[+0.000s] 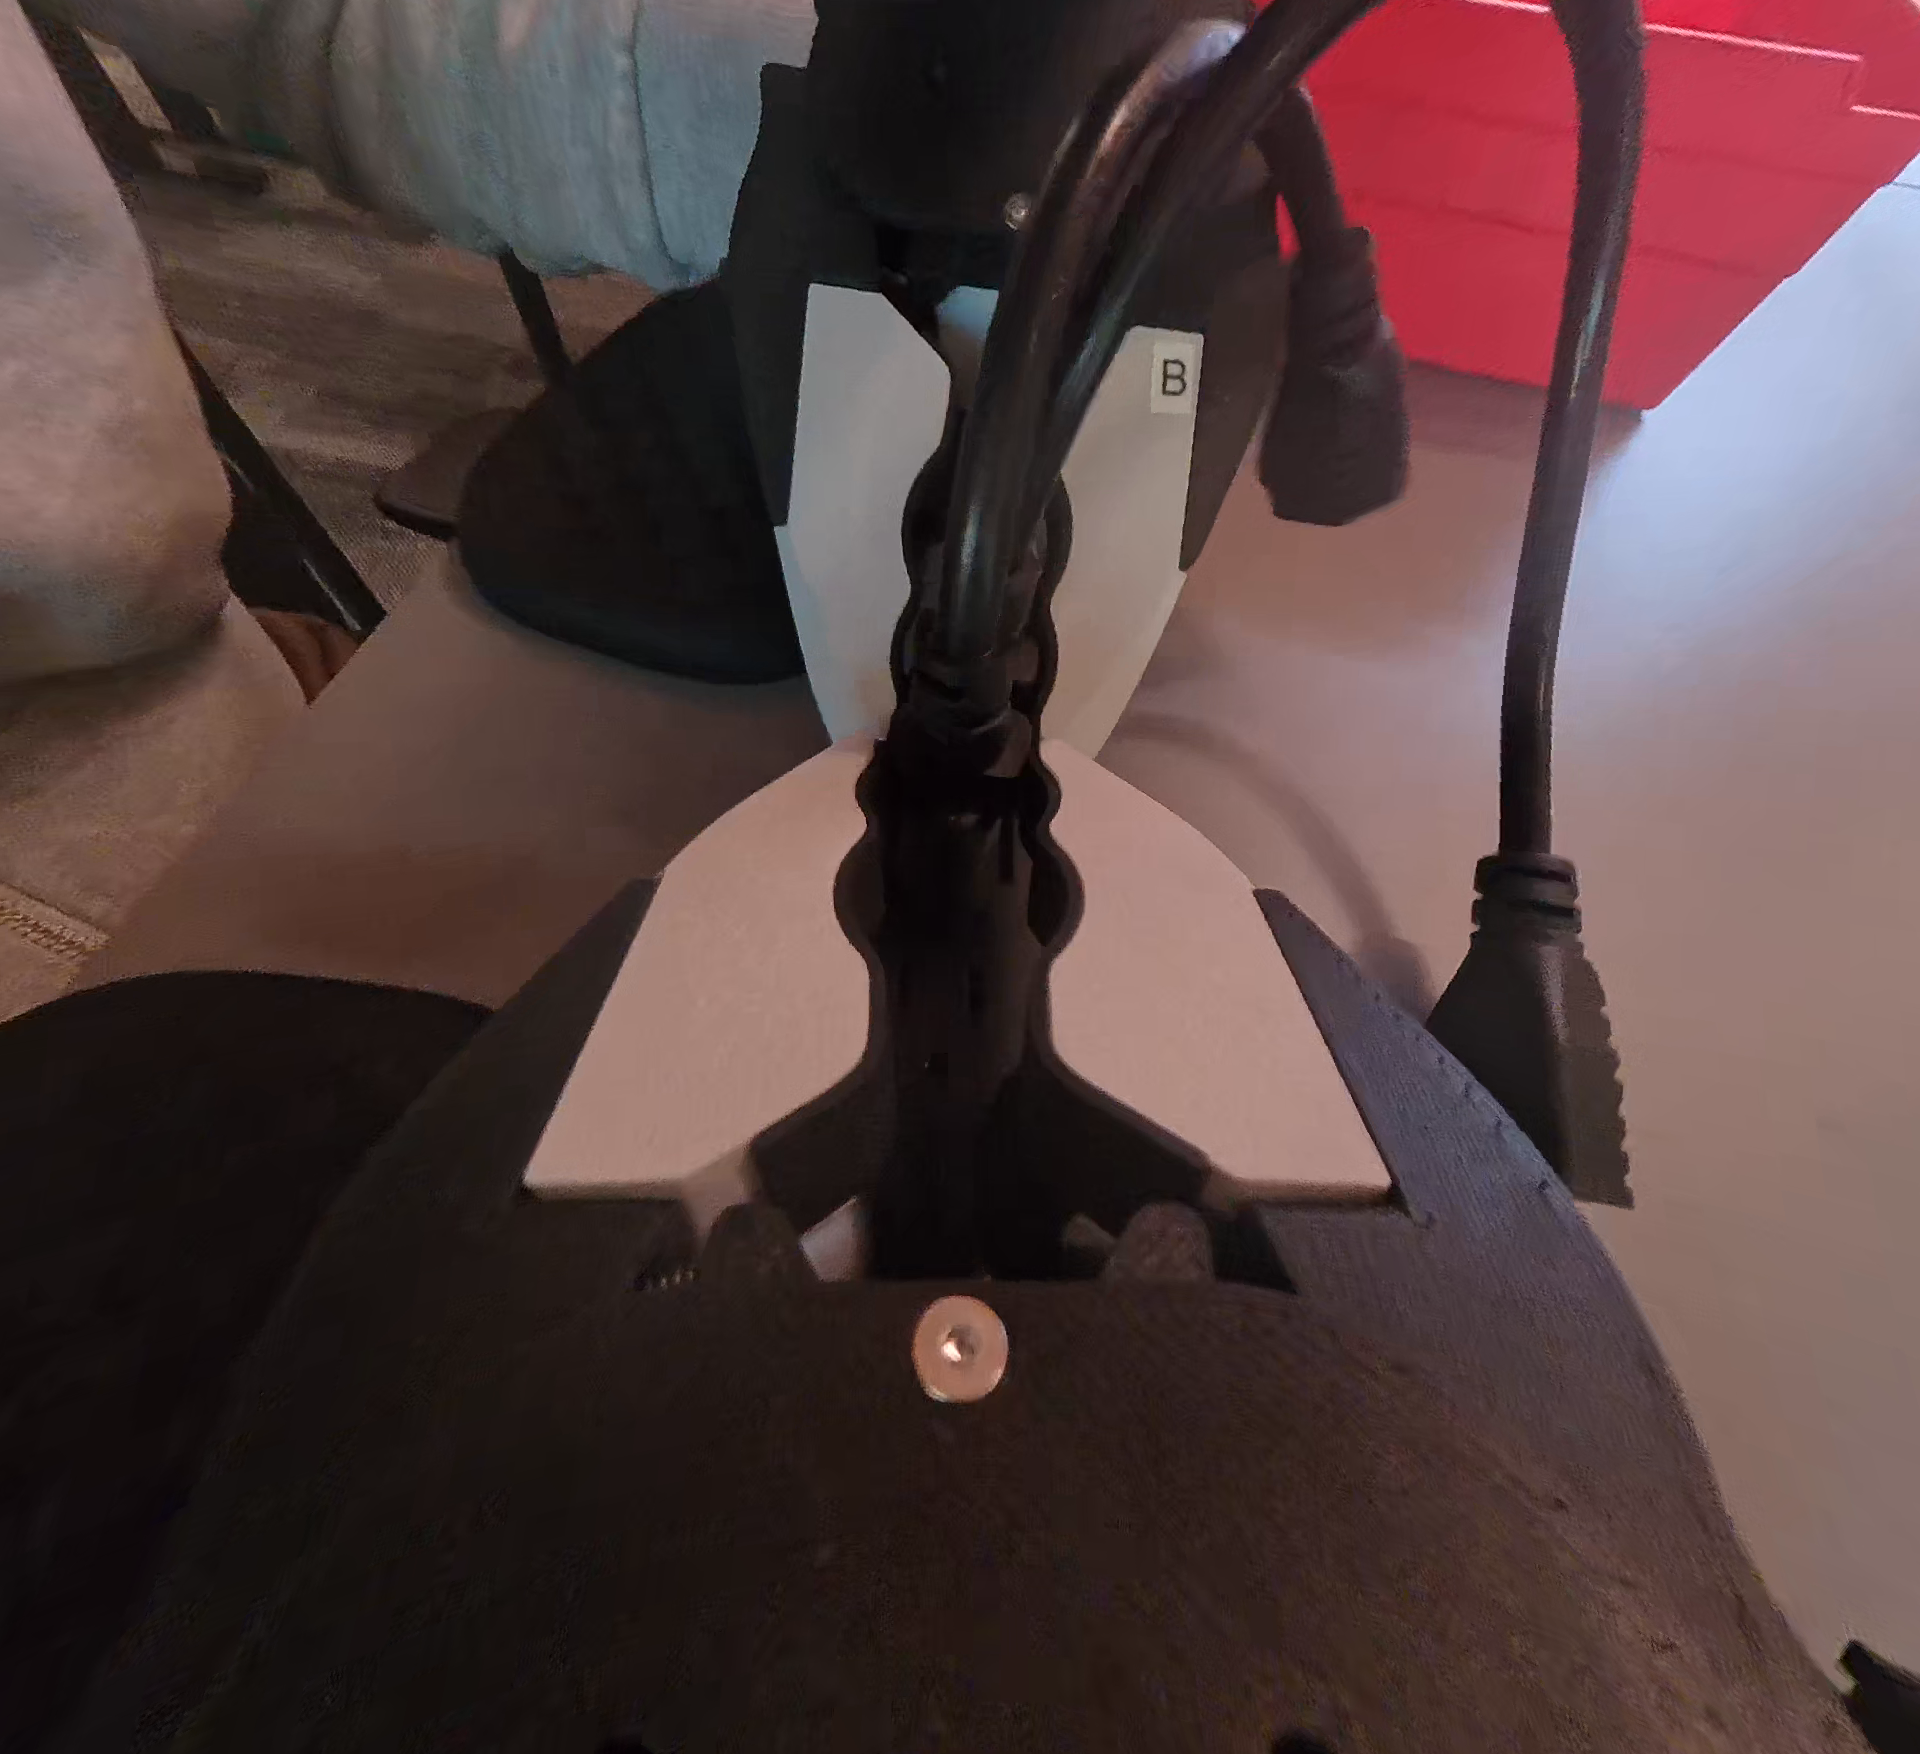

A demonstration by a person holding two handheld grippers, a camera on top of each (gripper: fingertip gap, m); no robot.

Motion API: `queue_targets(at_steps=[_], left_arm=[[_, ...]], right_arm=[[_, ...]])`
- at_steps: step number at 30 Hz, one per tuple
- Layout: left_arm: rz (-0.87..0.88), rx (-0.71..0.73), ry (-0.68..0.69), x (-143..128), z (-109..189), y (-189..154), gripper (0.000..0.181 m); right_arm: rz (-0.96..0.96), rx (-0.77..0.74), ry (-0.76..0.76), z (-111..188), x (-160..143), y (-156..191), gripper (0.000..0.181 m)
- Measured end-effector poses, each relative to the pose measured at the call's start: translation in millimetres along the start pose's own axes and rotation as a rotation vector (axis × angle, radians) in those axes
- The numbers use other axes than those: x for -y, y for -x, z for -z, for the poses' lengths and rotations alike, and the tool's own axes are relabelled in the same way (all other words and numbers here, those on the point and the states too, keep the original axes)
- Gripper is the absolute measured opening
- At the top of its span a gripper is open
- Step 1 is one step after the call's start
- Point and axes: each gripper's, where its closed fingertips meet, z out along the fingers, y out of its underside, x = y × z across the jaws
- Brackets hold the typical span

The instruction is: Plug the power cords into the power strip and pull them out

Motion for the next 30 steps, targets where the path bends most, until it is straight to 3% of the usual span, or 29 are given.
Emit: queue_targets(at_steps=[11, 13, 14, 15, 19, 25, 27, 30], left_arm=[[0.017, -0.004, 0.032, 1, -2, -1, 0.024], [0.014, 0.004, 0.054, -1, 0, -2, 0.027], [0.005, 0.000, 0.077, -5, 5, -2, 0.027], [0.005, -0.006, 0.070, -6, 6, -2, 0.027], [-0.020, 0.005, 0.033, 9, -11, -6, 0.024], [-0.032, 0.021, -0.155, 18, -18, -2, 0.028], [-0.066, 0.049, -0.151, 16, -17, 0, 0.048], [-0.132, 0.076, -0.115, 10, -21, -1, 0.062]], right_arm=[[0.027, -0.022, -0.027, 2, 8, 2, 0.023], [0.000, -0.084, -0.303, 48, 42, -11, 0.022], [-0.034, -0.148, -0.369, 77, 45, -27, 0.021], [-0.040, -0.139, -0.364, 83, 45, -27, 0.021], [0.060, -0.121, -0.195, 39, 37, -6, 0.023], [-0.045, -0.133, -0.350, 69, 54, -16, 0.022], [-0.018, -0.177, -0.344, 75, 62, -16, 0.022], [0.066, -0.258, -0.307, 83, 78, -14, 0.022]])
